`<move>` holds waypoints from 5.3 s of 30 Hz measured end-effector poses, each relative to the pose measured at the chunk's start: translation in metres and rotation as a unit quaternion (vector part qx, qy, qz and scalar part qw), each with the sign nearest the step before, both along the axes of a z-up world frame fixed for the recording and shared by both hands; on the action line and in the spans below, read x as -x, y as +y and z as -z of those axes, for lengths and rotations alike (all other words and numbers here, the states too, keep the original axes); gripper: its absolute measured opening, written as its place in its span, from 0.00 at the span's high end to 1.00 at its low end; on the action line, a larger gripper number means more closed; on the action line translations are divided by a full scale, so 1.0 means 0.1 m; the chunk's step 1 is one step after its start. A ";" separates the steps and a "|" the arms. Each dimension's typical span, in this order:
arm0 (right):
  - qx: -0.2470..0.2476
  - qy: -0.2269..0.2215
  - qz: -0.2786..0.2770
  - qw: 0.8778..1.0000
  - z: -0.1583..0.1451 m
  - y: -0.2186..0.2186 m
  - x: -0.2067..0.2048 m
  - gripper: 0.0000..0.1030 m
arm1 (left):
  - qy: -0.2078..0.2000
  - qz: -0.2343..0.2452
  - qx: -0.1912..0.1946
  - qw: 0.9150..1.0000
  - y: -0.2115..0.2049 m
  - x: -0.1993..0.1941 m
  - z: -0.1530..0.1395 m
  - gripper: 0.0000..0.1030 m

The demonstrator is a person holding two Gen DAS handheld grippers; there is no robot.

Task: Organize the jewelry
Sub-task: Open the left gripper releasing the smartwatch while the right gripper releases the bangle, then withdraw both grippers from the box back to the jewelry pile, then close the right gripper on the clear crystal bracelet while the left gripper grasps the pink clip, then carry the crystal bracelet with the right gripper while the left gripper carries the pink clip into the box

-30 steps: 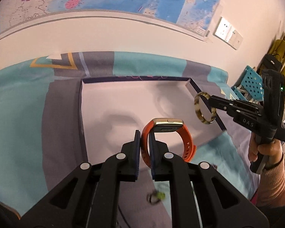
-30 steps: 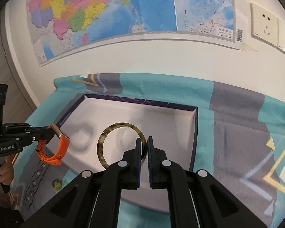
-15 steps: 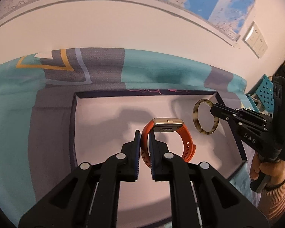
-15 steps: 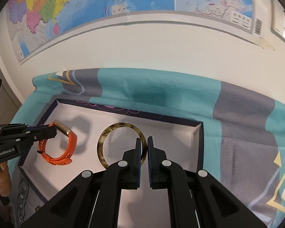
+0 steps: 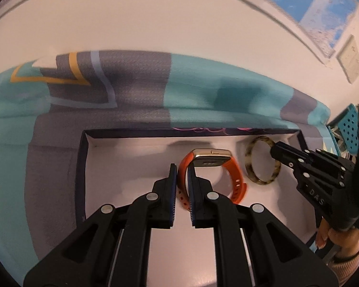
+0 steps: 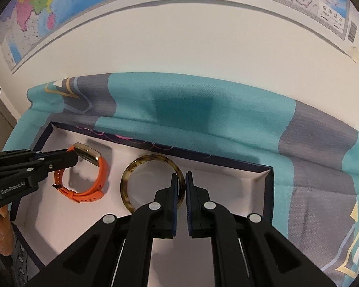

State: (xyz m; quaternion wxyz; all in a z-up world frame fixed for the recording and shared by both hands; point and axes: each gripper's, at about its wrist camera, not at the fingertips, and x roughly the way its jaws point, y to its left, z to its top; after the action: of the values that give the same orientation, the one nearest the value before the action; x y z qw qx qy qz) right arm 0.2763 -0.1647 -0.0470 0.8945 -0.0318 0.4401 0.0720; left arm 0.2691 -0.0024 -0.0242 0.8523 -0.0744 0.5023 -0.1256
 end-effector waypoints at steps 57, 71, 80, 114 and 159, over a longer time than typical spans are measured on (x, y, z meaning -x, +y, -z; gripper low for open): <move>-0.041 -0.027 -0.118 0.992 0.35 0.20 2.68 0.50 | -0.094 0.162 -0.030 0.982 -0.18 2.43 0.17 0.44; -0.044 -0.032 -0.091 0.994 0.32 0.02 2.70 0.89 | -0.087 0.158 -0.022 0.983 -0.21 2.31 0.18 0.60; -0.083 -0.054 -0.092 0.991 0.12 -0.12 2.75 0.92 | -0.084 0.162 -0.017 0.983 -0.25 2.29 0.18 0.62; -0.104 -0.143 -0.100 0.979 -0.50 -0.23 2.40 0.92 | -0.128 0.151 0.009 0.980 -0.19 2.24 -0.25 0.83; -0.092 -0.147 -0.079 0.982 -0.63 -0.12 1.38 0.92 | -0.141 0.127 -0.019 0.982 -0.15 1.53 -0.36 0.83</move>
State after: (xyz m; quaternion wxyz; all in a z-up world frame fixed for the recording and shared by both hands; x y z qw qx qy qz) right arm 0.1385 -0.1764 0.0164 0.9401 0.0062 0.2911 0.1772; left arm 0.1159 -0.0175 0.0120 0.8930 0.0241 0.3848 -0.2324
